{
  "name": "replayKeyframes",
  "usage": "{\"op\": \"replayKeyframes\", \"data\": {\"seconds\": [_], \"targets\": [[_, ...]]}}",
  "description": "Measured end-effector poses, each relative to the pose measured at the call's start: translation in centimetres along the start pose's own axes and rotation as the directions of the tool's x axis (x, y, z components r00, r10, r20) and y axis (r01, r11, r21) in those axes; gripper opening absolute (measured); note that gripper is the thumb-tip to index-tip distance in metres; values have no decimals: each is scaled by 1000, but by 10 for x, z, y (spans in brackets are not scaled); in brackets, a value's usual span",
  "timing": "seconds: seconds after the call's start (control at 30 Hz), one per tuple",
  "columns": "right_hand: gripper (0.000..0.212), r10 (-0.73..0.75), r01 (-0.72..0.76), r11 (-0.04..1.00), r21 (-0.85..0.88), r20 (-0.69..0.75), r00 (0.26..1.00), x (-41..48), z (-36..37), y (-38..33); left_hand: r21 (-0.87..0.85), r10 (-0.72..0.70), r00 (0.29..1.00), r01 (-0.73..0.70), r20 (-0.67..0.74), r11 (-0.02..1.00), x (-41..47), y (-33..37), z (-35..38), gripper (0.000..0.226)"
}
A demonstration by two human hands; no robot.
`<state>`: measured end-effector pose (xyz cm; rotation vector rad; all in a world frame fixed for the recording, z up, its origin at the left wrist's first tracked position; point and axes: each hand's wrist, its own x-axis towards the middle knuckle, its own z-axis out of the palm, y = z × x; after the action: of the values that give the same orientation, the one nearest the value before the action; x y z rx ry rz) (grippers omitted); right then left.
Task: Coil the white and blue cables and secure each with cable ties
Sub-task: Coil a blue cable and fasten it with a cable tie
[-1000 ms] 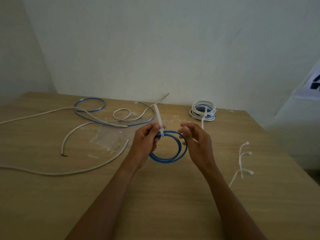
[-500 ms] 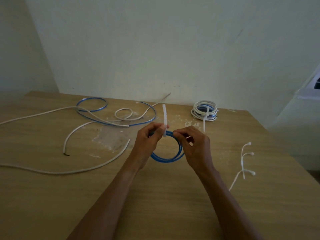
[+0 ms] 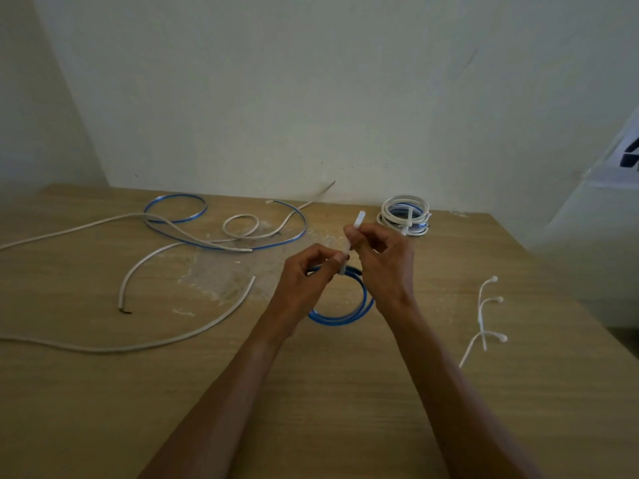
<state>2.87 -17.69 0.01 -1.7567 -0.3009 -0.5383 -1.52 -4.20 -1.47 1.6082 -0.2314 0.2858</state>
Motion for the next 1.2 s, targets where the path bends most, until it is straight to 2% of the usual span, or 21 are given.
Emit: {"op": "replayKeyframes", "data": {"seconds": [0.37,0.53,0.63,0.7,0.77,0.8,0.83,0.87,0.9,0.93,1.0,1.07,1.13,1.2], "targets": [[13,81,-81,995,54,0,997,8,9,5,76,-23,1000,22,20,997,5,-5,-6,19],[11,74,-87,992,91,139,987,14,-8,-9,39,10,999,-12,41,999,-2,-5,-8,15],[10,92,-119,988,103,235,968,20,-22,-15,20,4,998,-3,-56,1000,4,-12,-12,14],[9,127,-148,986,78,225,966,21,-28,-11,-30,-39,991,36,-128,999,7,-18,-13,9],[5,126,-113,989,-97,140,982,17,-33,-6,-27,-59,989,55,-137,998,7,-21,-12,9],[19,48,-25,961,-275,77,996,14,-35,-5,9,-50,992,52,-114,999,6,-21,-12,11],[34,-90,119,887,-445,86,992,10,-37,-4,49,-42,996,46,-77,998,5,-20,-11,13],[43,-212,272,781,-562,171,962,5,-38,-6,77,-37,999,39,-39,996,4,-19,-10,15],[46,-257,390,683,-617,297,920,1,-37,-10,87,-27,1000,28,-9,996,3,-19,-10,17],[49,-217,453,610,-650,412,885,-3,-36,-14,82,-14,1000,13,8,997,3,-19,-10,19],[57,-56,463,534,-707,517,854,-5,-36,-16,74,15,1000,-17,20,997,2,-20,-11,22],[49,-28,451,557,-697,527,849,-2,-40,-13,80,29,999,-31,19,996,0,-20,-9,26],[44,-53,417,670,-615,521,852,-1,-42,-11,75,29,1000,-30,9,997,-2,-18,-7,29],[44,-4,325,790,-521,525,851,-1,-43,-9,71,16,1000,-16,-3,997,-1,-20,-6,31]]}}
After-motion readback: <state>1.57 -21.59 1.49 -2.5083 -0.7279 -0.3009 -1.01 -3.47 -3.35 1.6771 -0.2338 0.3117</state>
